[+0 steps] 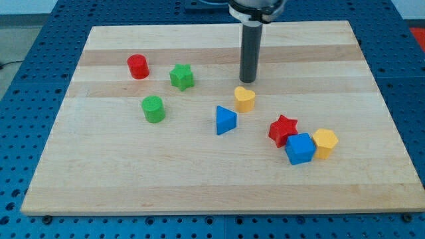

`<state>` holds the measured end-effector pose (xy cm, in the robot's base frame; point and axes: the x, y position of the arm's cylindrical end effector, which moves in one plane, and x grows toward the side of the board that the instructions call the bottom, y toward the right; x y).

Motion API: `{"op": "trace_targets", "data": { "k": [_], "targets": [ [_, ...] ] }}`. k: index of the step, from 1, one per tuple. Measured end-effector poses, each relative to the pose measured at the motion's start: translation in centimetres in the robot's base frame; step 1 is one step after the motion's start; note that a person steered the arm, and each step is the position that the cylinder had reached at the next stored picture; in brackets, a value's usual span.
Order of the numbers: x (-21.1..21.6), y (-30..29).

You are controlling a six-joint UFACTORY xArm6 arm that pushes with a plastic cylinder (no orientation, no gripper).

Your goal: Move the yellow heart left to the red star

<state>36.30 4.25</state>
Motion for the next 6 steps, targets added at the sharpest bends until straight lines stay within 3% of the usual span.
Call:
{"op": "trace_targets", "data": {
  "k": [1,2,3,5,6],
  "targets": [
    [3.1,-2.5],
    [5.6,1.2],
    [6.3,4.1],
    [5.5,3.7],
    [8.3,3.5]
  ]
}}
